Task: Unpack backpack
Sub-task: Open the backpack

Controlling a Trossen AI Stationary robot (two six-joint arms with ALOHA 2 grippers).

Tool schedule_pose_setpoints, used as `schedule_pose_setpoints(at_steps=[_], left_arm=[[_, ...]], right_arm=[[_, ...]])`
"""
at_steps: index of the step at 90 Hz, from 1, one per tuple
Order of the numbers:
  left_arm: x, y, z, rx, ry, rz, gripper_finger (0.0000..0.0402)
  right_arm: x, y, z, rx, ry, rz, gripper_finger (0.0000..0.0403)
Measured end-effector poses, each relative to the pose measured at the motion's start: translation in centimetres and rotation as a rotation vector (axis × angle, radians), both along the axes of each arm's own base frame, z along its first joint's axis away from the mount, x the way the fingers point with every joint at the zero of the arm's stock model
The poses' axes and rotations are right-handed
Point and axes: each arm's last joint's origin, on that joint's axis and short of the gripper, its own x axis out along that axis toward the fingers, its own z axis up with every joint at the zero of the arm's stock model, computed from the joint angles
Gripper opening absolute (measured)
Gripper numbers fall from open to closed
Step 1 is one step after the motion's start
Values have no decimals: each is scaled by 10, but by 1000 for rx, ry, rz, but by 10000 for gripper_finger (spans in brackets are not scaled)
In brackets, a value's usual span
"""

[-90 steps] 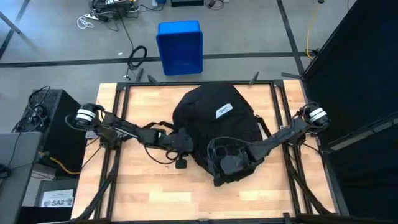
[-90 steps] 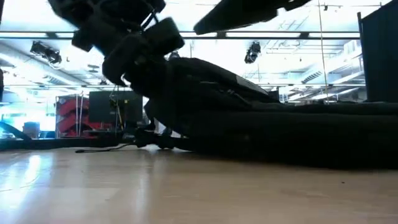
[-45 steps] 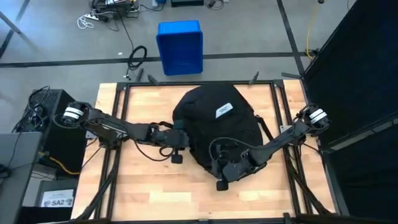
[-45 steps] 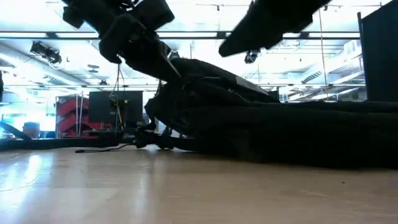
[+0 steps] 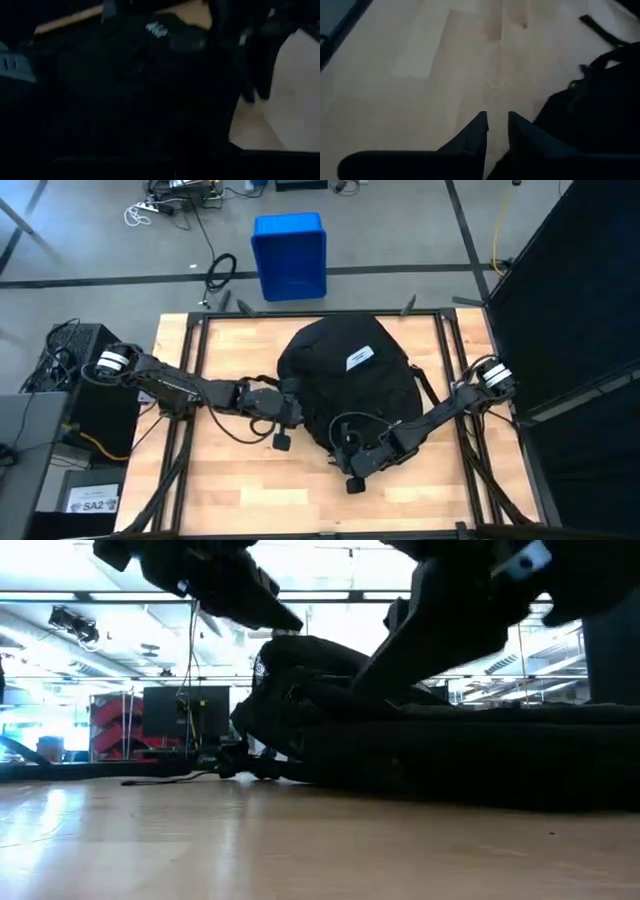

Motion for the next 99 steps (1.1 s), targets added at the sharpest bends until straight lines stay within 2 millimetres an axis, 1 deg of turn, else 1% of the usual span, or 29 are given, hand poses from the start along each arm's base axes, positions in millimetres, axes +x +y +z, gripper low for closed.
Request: schedule_pose_setpoints(at_steps=[12,34,48,66,87,99], left_arm=[[0,-1,-1,-3,-2,-7,0],[0,-1,-9,38,40,-33,0],[4,-2,-18,68,68,-67,0],[5,-3,-29,82,128,-70,0],[7,-3,-34,81,148,-66,0],[9,-2,-37,64,156,-45,0]], right_arm=[[5,-9,-8,-18,11,-60,69],[12,-18,-3,-57,-49,-166,89],[15,-25,-2,-32,-64,-232,89],[17,-31,-3,-28,-60,-257,88],[17,-42,-7,-41,-16,-318,87],[16,-44,-8,-46,-7,-323,87]])
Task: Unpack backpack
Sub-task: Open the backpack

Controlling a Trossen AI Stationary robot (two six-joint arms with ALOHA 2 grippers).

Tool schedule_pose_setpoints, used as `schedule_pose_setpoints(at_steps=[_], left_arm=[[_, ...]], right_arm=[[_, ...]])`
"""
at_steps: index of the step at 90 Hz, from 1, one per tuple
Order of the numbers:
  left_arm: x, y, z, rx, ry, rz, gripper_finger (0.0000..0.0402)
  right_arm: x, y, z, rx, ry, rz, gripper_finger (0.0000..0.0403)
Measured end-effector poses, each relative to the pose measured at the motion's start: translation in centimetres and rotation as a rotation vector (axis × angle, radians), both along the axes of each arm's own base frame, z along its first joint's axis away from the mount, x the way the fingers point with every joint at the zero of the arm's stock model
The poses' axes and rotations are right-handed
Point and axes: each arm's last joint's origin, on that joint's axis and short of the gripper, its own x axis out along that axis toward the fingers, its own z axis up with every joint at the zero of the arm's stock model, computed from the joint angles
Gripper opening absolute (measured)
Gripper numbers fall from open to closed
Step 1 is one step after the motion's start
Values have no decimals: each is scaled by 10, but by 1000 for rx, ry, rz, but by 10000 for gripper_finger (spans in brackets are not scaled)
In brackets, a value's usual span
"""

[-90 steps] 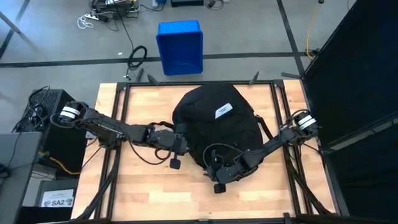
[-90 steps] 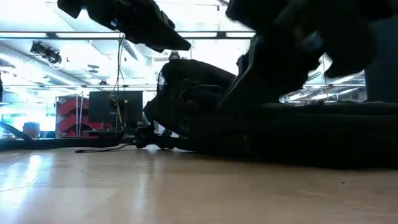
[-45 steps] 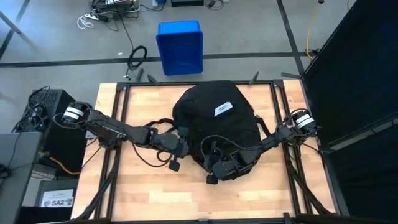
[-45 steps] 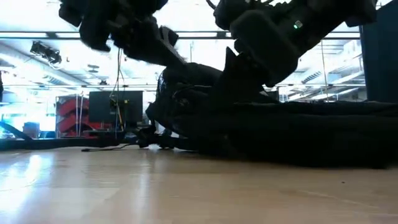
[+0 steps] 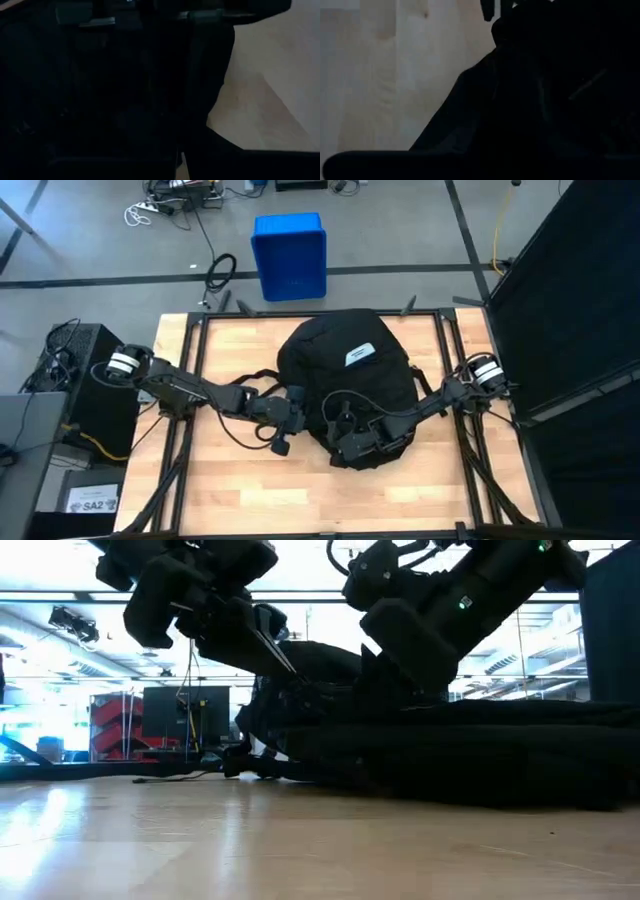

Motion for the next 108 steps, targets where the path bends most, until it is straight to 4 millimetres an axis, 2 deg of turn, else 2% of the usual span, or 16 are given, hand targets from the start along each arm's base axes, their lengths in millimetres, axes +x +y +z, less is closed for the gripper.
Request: schedule_pose_setpoints(at_steps=[20,41,49,60,75,92,108], left_arm=[[4,0,-5,-9,-10,27,0],[6,0,-2,7,-40,24,0],[6,0,-2,15,-47,31,0],[5,0,-3,21,-31,33,0],[4,1,-5,32,-14,37,0],[5,6,-7,160,-21,168,0],[6,6,-6,236,-42,156,0]], right_arm=[[-1,-3,-2,-10,24,-6,87],[1,-18,-5,8,70,-28,78],[2,-21,-5,8,80,-25,61],[3,-23,-5,2,88,-15,15],[3,-23,-5,2,91,-1,4],[2,-16,-1,3,81,20,1],[3,-7,4,-2,77,42,1]])
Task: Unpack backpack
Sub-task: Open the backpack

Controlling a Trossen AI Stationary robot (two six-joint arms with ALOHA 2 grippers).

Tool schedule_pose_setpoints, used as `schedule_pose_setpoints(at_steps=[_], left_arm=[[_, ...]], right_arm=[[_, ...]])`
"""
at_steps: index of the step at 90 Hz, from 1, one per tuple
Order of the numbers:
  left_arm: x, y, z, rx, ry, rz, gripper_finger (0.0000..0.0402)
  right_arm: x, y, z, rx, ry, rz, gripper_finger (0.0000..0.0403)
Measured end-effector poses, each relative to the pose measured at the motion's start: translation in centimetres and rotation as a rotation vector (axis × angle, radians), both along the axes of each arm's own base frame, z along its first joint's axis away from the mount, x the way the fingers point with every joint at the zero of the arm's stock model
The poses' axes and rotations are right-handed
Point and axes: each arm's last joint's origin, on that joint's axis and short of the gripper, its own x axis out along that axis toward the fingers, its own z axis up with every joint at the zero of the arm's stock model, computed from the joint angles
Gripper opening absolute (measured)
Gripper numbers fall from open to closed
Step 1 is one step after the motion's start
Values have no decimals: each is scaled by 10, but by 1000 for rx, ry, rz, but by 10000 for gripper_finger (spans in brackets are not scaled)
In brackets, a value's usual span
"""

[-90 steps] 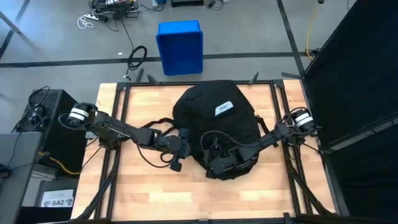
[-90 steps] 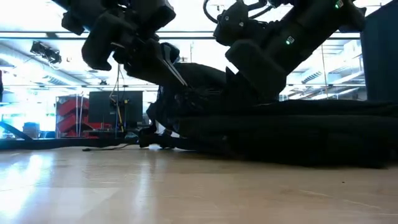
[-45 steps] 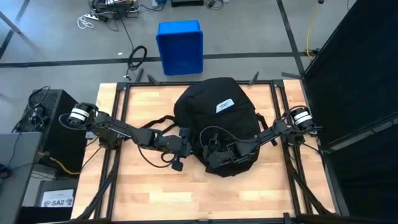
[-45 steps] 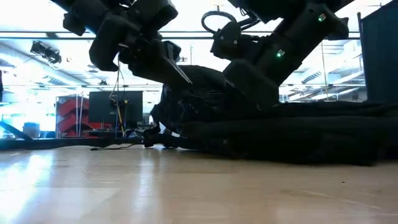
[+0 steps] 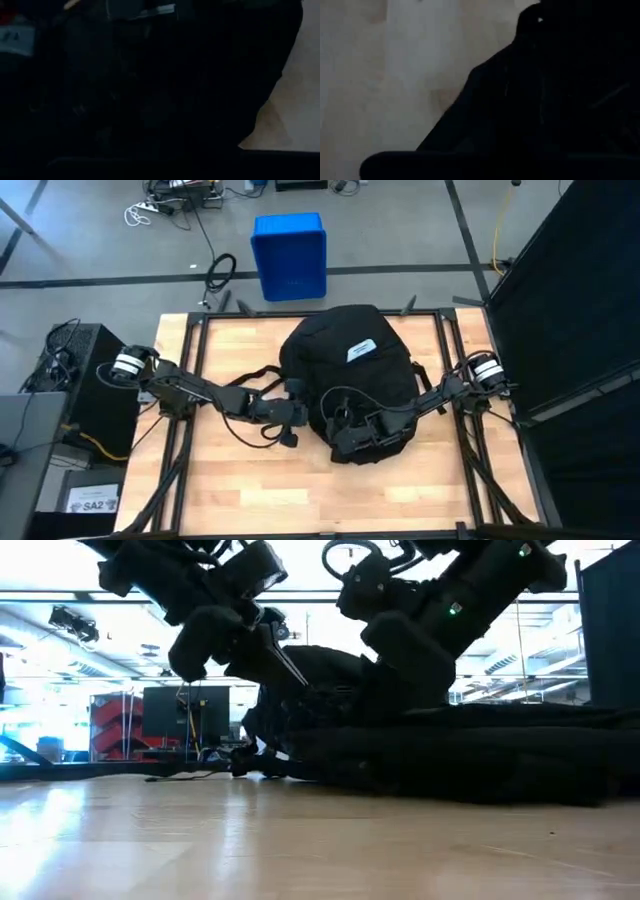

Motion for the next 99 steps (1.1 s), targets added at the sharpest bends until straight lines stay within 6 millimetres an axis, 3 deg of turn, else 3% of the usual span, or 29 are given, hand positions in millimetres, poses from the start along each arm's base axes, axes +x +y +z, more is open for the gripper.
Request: schedule_pose_setpoints(at_steps=[21,37,62,80,99], left_arm=[[6,-1,12,146,23,-60,33],[6,-5,17,161,85,-76,113],[0,-24,5,125,153,-162,230],[13,-30,-19,159,156,-140,246],[23,-28,-37,338,160,-64,243]], right_arm=[[-1,2,1,-13,4,-6,0],[-1,2,1,-16,1,-16,0],[-1,2,1,-25,5,-14,0],[-1,2,1,-24,2,-14,0],[-1,3,1,-16,-1,-12,0]])
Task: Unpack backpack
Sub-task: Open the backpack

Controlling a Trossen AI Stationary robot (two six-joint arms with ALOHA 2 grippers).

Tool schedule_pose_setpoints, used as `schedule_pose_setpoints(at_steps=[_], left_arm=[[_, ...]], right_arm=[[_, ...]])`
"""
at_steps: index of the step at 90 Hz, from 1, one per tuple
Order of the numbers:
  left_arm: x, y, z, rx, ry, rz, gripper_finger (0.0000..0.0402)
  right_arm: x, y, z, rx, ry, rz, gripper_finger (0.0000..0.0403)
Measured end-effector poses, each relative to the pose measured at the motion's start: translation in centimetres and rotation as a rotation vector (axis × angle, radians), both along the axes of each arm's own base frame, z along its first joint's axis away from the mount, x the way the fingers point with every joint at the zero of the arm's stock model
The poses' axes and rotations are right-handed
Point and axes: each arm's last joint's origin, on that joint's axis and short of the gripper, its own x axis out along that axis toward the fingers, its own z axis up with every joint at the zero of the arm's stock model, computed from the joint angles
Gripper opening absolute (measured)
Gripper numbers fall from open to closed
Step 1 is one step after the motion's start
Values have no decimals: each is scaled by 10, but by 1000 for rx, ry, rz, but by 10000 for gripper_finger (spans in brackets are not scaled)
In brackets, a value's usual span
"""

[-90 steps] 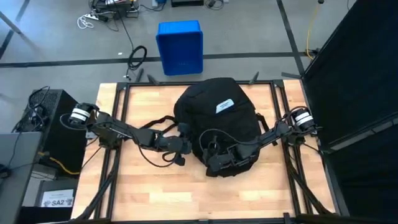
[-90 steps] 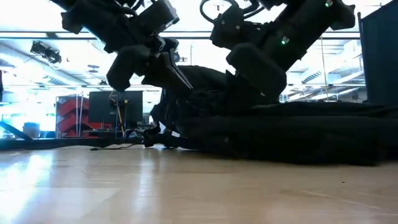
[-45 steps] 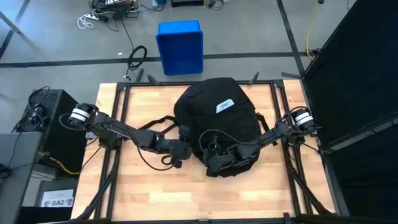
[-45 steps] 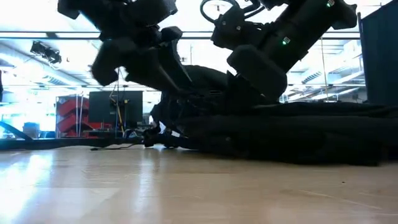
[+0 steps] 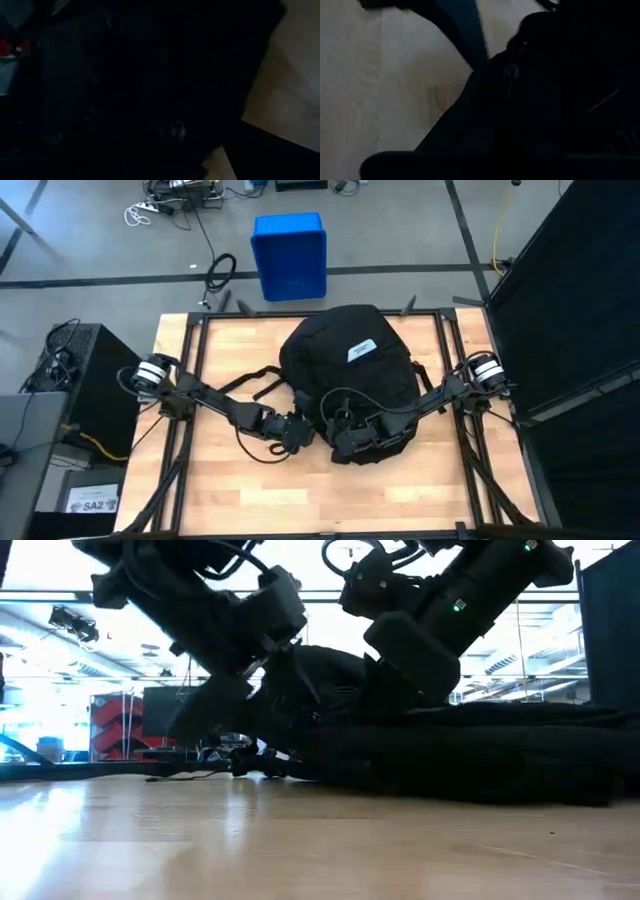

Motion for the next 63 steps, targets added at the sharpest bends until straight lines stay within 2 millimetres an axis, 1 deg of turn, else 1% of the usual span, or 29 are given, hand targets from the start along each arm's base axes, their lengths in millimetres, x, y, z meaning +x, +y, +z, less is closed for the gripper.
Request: schedule_pose_setpoints(at_steps=[13,23,30,35,44,51,59,63], left_arm=[[2,0,0,2,-22,1,242],[3,2,0,3,-23,8,239],[3,4,-1,3,-14,15,229],[3,6,-3,8,4,18,214],[2,7,-5,13,21,20,168],[2,7,-5,13,24,19,113],[2,7,-5,13,27,17,37],[2,7,-5,12,27,17,16]], right_arm=[[0,2,1,13,-3,2,0],[2,5,5,19,-14,10,0],[5,9,10,14,-27,27,0],[7,11,14,10,-33,37,0],[9,15,22,1,-19,49,0],[9,17,26,-5,9,48,0],[8,19,29,-6,30,40,0],[7,19,30,-7,39,36,0]])
